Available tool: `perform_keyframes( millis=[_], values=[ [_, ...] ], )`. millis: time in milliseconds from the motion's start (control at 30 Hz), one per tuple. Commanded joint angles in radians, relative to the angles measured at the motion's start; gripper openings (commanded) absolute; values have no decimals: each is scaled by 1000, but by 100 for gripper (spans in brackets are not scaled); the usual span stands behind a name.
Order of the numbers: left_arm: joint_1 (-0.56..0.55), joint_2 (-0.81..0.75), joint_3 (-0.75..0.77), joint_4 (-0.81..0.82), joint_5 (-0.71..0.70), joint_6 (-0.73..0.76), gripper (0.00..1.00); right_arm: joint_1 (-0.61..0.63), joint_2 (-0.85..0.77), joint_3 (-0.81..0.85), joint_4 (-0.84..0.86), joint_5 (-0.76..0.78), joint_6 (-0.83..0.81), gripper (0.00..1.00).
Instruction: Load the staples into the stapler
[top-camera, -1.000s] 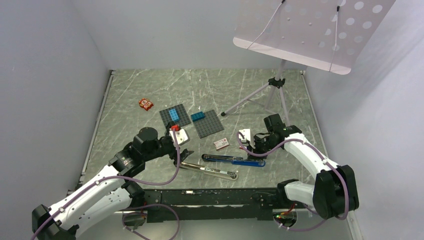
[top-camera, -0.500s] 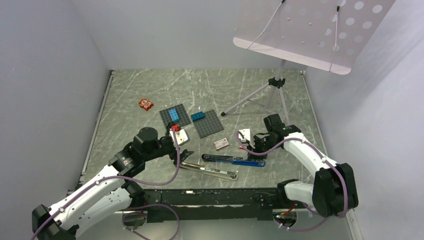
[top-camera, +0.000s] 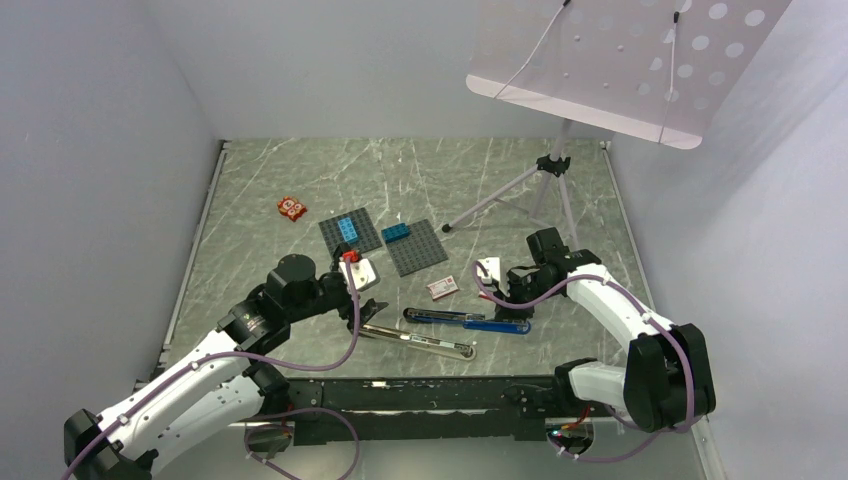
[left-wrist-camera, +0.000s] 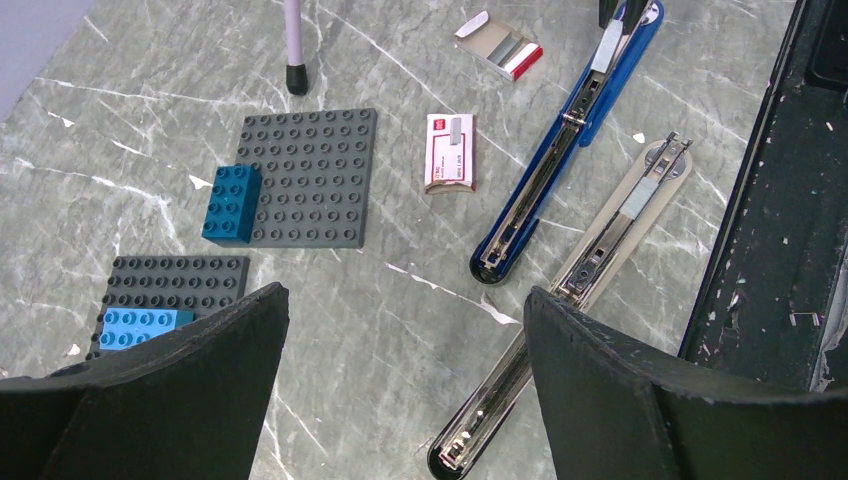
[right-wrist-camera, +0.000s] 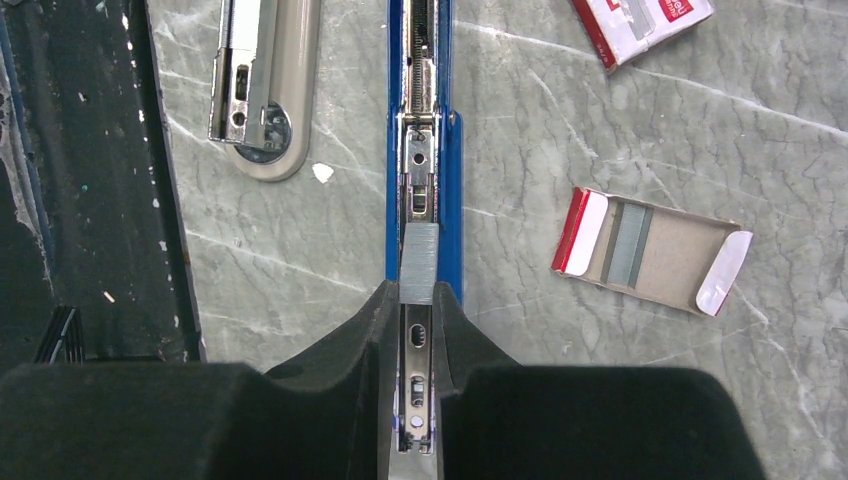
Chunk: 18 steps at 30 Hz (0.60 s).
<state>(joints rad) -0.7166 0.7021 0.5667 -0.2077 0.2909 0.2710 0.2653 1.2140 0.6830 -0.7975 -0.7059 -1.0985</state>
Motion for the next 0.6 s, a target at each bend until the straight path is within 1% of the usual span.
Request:
perform_keyframes(
  millis=[0, 200, 567],
  values=[
    [5, -1, 18, 25, 20, -1, 90, 0, -7, 20, -6, -22, 21, 16],
    [6, 0, 19, 24, 21, -1, 90, -8, -40, 29, 7, -44, 46, 16],
    [6, 1, 18, 25, 24, 0, 90, -15, -33, 29, -2, -48, 40, 16]
  ],
)
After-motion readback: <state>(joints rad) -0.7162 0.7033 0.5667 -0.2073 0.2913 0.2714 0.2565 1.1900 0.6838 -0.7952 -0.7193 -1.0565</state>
